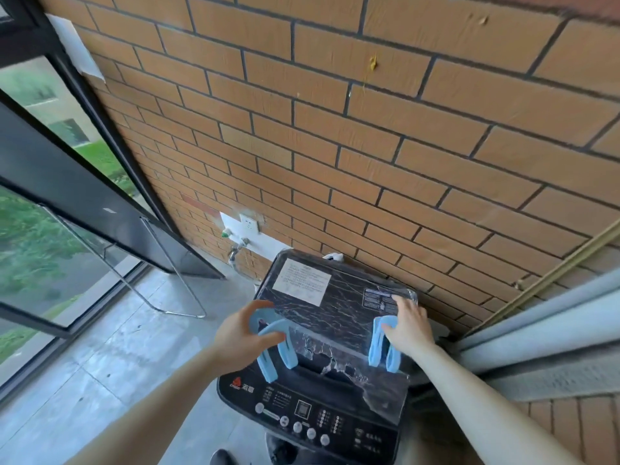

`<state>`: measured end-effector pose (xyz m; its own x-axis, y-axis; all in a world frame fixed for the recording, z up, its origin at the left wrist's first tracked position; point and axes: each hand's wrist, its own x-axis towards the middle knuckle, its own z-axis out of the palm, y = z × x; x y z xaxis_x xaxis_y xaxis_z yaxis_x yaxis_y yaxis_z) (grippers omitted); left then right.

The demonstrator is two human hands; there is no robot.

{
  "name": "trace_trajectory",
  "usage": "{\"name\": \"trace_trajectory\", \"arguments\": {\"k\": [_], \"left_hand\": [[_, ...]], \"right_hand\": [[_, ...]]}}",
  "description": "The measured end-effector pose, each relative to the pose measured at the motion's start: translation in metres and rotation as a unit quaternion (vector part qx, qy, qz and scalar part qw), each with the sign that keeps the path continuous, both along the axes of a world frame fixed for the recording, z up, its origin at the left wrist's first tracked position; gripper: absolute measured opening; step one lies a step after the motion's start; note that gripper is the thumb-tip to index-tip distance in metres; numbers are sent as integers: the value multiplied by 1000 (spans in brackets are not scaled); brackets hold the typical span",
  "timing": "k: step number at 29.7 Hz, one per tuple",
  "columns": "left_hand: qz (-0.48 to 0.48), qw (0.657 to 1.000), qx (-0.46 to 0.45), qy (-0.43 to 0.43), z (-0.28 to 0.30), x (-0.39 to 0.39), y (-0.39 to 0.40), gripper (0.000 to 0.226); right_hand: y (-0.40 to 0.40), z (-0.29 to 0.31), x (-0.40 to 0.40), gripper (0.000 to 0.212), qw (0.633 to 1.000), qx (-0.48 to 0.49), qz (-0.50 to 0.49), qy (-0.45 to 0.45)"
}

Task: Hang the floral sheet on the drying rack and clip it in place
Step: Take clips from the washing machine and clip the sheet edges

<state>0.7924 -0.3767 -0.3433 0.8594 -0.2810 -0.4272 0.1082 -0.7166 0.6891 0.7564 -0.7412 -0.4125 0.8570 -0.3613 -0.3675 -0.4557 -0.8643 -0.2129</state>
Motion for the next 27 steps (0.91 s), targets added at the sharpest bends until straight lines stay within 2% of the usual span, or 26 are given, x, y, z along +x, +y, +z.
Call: {"name": "trace_trajectory", "arguments": {"k": [3, 6, 9, 12, 14, 15, 17, 19, 22, 27], "left_hand": [[28, 999, -21, 8, -1, -7, 5, 69], [31, 999, -9, 2, 0, -14, 11, 70], [66, 998, -14, 7, -1, -22, 25, 67], [95, 995, -10, 12, 2, -29, 40, 71], [132, 991, -23, 17, 5, -35, 53, 70], [147, 989, -26, 15, 6, -39, 58, 65], [182, 983, -24, 9, 8, -46, 75, 59], [229, 973, -22, 5, 12, -56, 96, 57], [278, 960, -18, -6, 21, -67, 110, 56], [387, 921, 3, -38, 40, -118, 167, 58]], "right_hand": [[-13, -21, -5, 60, 992, 68, -50, 91], [-16, -28, -5, 41, 989, 109, -58, 75], [-8, -24, 1, 49, 986, 148, -52, 50], [10, -17, 9, 47, 976, 214, -44, 18], [32, -12, 20, 59, 969, 243, -40, -16], [45, -8, 26, 61, 967, 251, -29, -26], [80, 15, 36, 46, 963, 264, 19, -50], [117, 35, 44, 41, 953, 289, 72, -58], [148, 50, 47, 46, 941, 314, 123, -37], [236, 66, 49, 64, 892, 378, 246, -13]]}}
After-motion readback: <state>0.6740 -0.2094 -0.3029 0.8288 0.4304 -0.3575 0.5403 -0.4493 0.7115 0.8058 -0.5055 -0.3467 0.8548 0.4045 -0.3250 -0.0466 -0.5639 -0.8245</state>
